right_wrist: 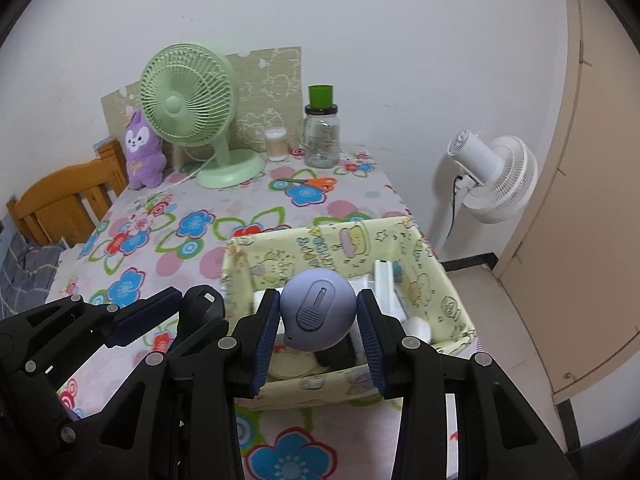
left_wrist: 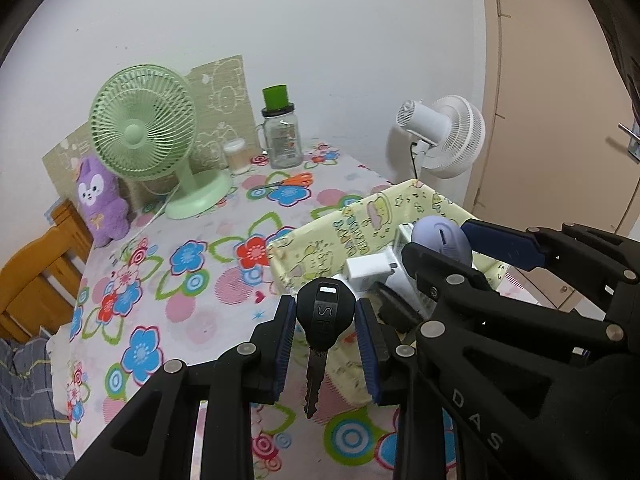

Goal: Organize rigid objects
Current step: 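Lift the black key and grey fob and carry them over the fabric box, then lower the key and fob into the box and open both tools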

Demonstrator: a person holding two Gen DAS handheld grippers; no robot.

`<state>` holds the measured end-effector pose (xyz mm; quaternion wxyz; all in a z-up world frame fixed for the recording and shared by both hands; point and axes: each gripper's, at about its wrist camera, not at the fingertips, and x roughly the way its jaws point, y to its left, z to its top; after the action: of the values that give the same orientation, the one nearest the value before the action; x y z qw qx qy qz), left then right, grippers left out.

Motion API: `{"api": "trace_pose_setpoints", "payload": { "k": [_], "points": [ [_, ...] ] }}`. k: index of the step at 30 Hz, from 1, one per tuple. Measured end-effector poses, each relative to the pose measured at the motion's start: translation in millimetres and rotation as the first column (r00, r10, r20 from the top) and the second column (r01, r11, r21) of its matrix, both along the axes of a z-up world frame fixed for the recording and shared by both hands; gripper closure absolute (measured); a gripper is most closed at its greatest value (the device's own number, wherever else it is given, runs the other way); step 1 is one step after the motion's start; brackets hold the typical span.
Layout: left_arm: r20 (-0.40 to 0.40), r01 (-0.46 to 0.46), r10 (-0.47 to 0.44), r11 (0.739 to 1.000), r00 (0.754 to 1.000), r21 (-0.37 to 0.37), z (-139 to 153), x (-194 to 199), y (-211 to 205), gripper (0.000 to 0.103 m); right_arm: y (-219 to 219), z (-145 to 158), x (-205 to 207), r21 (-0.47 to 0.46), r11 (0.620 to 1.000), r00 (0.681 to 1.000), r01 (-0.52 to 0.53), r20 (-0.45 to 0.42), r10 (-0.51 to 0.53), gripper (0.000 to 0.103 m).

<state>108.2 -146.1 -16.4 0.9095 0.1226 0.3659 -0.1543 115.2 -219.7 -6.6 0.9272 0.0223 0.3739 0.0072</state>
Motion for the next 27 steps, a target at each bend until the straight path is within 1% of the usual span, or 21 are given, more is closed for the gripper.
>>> {"api": "trace_pose_setpoints", "payload": {
  "k": [8, 16, 27],
  "points": [
    [-0.030, 0.034, -0.033, 0.999, 0.999, 0.010, -10.1, 15.3, -24.4, 0.073, -24.0, -12.7, 14.3, 0.004, 0.999, 0.999, 0.034, -0.029, -0.034, 0.060],
    [-0.072, 0.047, -0.045, 0.999, 0.996, 0.027, -24.2, 30.9, -42.0, 0.073, -41.4, -30.3, 29.1, 0.021, 0.998, 0.996, 0.052, -0.070, -0.051, 0.060],
    [-0.128, 0.058, -0.052, 0.997, 0.990, 0.044, -43.0, 48.1, -55.8, 0.073, -57.2, -51.4, 44.9, 0.053, 0.997, 0.990, 0.064, -0.126, -0.057, 0.060]
  ]
}}
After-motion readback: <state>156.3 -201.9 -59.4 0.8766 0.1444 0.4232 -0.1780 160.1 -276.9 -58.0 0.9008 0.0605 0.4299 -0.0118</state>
